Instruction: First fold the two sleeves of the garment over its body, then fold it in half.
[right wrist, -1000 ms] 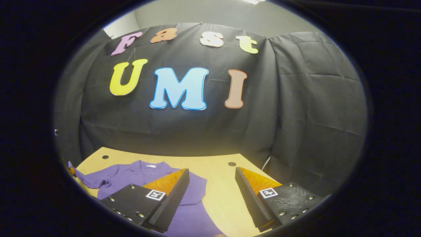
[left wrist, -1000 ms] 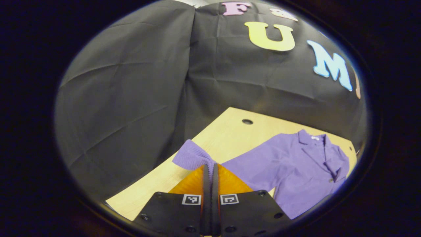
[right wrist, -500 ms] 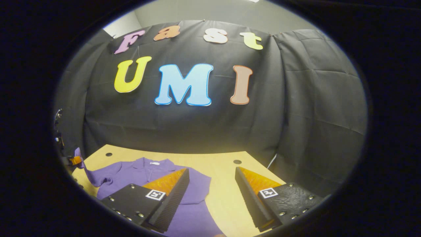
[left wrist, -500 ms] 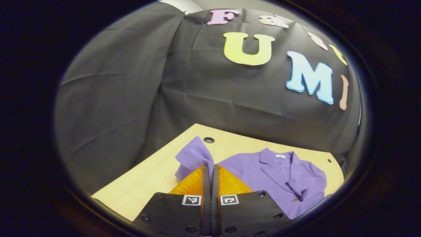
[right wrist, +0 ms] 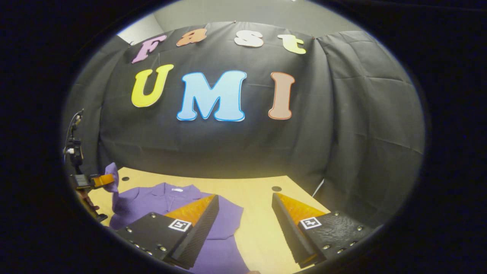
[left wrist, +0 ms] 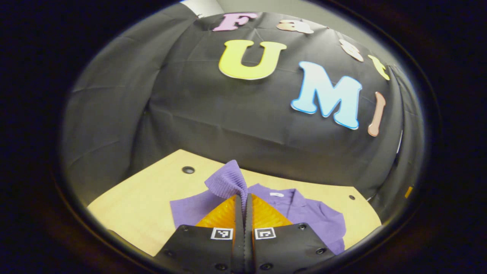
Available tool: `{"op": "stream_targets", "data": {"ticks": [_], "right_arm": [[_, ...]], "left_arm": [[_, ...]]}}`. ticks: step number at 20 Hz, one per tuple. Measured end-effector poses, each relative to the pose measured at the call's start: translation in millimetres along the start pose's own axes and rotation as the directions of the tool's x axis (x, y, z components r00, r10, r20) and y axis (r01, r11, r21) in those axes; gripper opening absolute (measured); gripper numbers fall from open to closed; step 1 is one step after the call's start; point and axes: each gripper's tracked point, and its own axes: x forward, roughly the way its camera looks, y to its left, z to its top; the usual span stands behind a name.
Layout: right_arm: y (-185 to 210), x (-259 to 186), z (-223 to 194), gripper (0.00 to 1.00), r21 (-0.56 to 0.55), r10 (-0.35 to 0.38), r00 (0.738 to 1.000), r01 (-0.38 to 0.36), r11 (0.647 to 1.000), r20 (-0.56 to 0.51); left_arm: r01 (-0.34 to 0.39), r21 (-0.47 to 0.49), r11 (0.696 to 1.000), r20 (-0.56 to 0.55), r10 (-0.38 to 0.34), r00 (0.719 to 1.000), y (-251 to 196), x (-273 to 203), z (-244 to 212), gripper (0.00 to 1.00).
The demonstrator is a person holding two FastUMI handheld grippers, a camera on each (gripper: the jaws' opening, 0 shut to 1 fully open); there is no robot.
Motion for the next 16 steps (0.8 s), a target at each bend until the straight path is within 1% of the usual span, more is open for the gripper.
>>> {"op": "stream_targets", "data": {"ticks": [3,6,9,13,16], "right_arm": [[-8,8,-5,0.88,0.003,0.005,1.0,-0.005,1.0,-0.009],[-15,18,-13,0.88,0.013,0.018,1.0,-0.018,1.0,-0.023],[-20,28,-21,0.88,0.015,0.034,0.999,-0.034,0.999,-0.038],[-24,40,-33,0.88,0.012,0.064,0.996,-0.064,0.998,-0.06],[-26,46,-46,0.88,0.007,0.084,0.993,-0.084,0.996,-0.086]], "left_arm": [[0.086,0.012,0.996,-0.011,-0.086,0.996,-65,19,-5,0.07],[0.167,0.041,0.985,-0.037,-0.166,0.986,-128,39,-21,0.06],[0.221,0.075,0.972,-0.07,-0.216,0.974,-178,55,-43,0.06],[0.249,0.087,0.965,-0.118,-0.238,0.964,-212,70,-73,0.07],[0.245,0.084,0.966,-0.15,-0.231,0.961,-217,78,-91,0.07]]}}
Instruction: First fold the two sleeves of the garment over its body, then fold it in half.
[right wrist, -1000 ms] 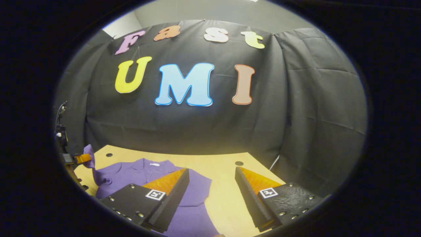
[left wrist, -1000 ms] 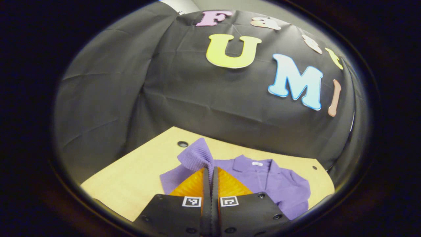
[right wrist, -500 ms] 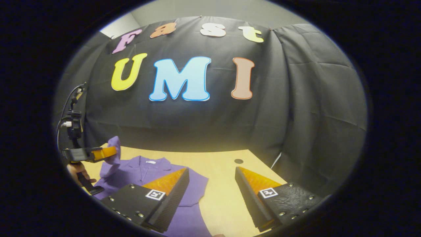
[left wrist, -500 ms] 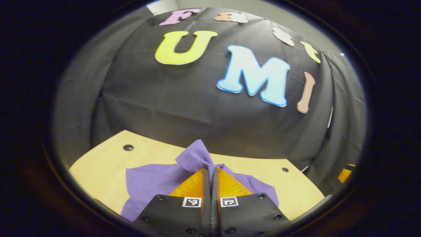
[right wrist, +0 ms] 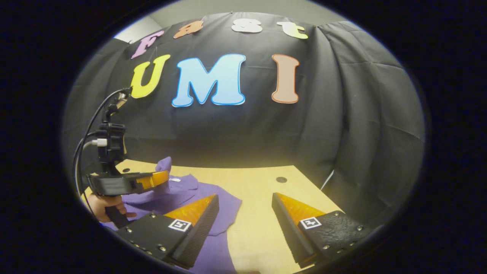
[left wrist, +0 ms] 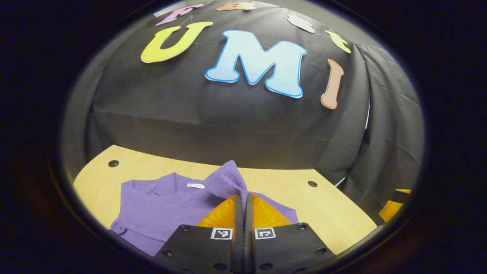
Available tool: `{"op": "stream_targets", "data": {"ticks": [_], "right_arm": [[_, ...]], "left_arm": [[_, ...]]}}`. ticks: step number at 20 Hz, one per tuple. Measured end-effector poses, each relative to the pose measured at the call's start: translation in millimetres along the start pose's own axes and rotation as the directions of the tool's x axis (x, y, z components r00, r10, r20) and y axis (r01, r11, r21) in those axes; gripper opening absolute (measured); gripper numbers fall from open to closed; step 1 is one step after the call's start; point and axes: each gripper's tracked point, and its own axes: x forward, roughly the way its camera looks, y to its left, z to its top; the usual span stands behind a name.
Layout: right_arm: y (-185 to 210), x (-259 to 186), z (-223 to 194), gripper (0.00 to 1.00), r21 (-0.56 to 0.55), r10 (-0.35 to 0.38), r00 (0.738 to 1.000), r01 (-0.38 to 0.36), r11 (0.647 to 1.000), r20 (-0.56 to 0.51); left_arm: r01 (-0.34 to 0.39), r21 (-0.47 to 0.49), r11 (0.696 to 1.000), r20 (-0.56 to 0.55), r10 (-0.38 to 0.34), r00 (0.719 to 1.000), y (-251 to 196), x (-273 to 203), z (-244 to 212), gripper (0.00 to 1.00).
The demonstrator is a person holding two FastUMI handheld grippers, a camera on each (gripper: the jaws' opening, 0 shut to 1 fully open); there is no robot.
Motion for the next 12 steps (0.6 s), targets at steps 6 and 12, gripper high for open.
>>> {"op": "stream_targets", "data": {"ticks": [6,12], "right_arm": [[2,4,-20,0.88,0.005,0.008,0.999,-0.008,1.0,-0.043],[18,-5,-46,0.88,-0.015,0.015,0.996,-0.016,1.0,-0.092]], "left_arm": [[0.024,0.021,1.0,-0.024,-0.023,0.999,1,-12,-12,0.57],[0.016,0.076,0.997,-0.03,-0.014,0.999,19,-49,-15,0.94]]}}
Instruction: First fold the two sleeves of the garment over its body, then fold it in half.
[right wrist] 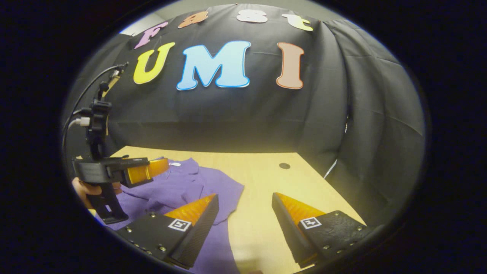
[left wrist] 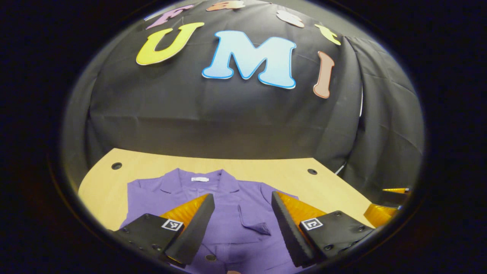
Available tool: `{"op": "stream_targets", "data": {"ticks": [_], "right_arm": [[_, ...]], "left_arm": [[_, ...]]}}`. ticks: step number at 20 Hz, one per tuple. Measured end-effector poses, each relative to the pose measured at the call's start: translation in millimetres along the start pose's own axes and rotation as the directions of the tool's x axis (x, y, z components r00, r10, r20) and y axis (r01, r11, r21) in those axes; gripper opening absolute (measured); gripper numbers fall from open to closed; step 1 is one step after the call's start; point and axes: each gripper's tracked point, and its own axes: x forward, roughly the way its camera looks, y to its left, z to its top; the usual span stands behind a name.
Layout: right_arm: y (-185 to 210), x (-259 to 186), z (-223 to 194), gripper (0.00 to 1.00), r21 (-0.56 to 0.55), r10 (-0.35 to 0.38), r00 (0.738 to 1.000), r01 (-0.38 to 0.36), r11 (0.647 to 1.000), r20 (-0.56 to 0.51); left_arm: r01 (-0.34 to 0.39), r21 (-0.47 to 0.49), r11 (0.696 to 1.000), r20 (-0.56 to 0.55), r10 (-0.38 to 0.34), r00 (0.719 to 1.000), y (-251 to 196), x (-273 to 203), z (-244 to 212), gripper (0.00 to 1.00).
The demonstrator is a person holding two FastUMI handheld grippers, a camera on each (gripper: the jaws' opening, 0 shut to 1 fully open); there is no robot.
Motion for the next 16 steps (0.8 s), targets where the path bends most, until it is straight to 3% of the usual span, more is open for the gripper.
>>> {"op": "stream_targets", "data": {"ticks": [7,13,14,15,16], "right_arm": [[27,-27,-68,0.89,0.035,0.022,0.993,-0.018,0.999,-0.116],[46,-75,-121,0.88,0.034,0.03,0.976,-0.023,0.999,-0.217],[48,-82,-130,0.88,0.034,0.031,0.972,-0.024,0.999,-0.234],[50,-89,-139,0.88,0.032,0.032,0.967,-0.024,0.999,-0.253],[51,-94,-149,0.88,0.03,0.031,0.961,-0.023,0.999,-0.276]], "left_arm": [[-0.048,0.048,0.998,-0.049,0.05,0.998,47,-94,-48,0.94],[-0.112,0.05,0.992,-0.165,0.119,0.979,97,-189,-116,0.94],[-0.124,0.054,0.991,-0.179,0.132,0.975,105,-203,-125,1.0],[-0.134,0.05,0.99,-0.194,0.141,0.971,113,-217,-134,0.94],[-0.142,0.041,0.989,-0.214,0.148,0.966,118,-230,-146,0.94]]}}
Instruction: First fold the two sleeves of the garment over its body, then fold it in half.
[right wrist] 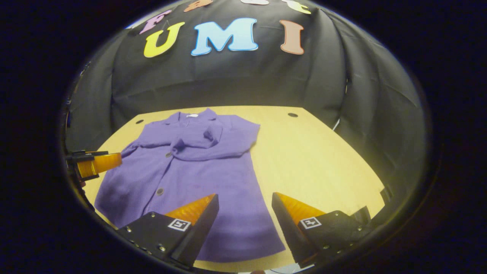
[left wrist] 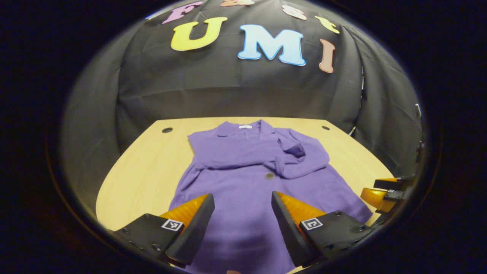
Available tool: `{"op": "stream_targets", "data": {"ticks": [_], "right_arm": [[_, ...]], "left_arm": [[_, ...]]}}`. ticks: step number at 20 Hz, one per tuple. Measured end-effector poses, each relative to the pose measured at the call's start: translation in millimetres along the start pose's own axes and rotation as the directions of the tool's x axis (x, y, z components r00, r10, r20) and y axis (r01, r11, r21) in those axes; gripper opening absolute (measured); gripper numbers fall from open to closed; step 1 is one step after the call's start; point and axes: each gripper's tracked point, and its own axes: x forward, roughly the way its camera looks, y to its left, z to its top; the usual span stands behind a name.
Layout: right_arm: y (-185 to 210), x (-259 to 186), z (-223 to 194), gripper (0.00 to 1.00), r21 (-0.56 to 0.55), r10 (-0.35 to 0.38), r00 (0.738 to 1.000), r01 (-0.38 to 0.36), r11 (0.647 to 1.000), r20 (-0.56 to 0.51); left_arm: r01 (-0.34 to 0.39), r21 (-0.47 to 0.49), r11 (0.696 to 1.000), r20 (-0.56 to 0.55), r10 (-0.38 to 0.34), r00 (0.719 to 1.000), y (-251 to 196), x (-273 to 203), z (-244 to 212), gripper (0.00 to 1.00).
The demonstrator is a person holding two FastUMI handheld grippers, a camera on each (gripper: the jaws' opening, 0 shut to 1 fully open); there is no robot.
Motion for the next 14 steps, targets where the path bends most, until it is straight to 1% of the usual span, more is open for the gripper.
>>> {"op": "stream_targets", "data": {"ticks": [3,4,5,7,8,9,12,14], "right_arm": [[-3,-5,-30,0.88,0.011,-0.004,0.997,0.005,1.0,-0.073],[-5,-7,-39,0.89,0.018,-0.008,0.995,0.01,1.0,-0.098],[-8,-7,-46,0.89,0.026,-0.008,0.993,0.011,1.0,-0.118],[-10,-10,-58,0.88,0.046,0.004,0.988,0.003,0.999,-0.153],[-11,-12,-64,0.89,0.053,0.007,0.986,0.002,0.999,-0.165],[-13,-12,-68,0.88,0.056,0.009,0.984,0.001,0.998,-0.177],[-15,-13,-77,0.89,0.075,0.014,0.98,0.001,0.997,-0.198],[-16,-13,-76,0.9,0.081,0.02,0.982,-0.005,0.997,-0.189]], "left_arm": [[-0.031,-0.02,0.999,-0.064,0.03,0.998,23,-25,-39,0.94],[-0.043,-0.022,0.999,-0.083,0.041,0.996,30,-34,-52,0.97],[-0.051,-0.024,0.998,-0.104,0.048,0.993,37,-43,-63,0.94],[-0.068,-0.03,0.997,-0.133,0.064,0.989,48,-62,-79,0.94],[-0.076,-0.035,0.996,-0.141,0.071,0.988,56,-67,-90,0.97],[-0.087,-0.04,0.995,-0.144,0.08,0.986,61,-73,-94,0.94],[-0.101,-0.056,0.993,-0.17,0.09,0.981,72,-87,-114,0.94],[-0.11,-0.051,0.993,-0.197,0.098,0.976,78,-93,-129,0.94]]}}
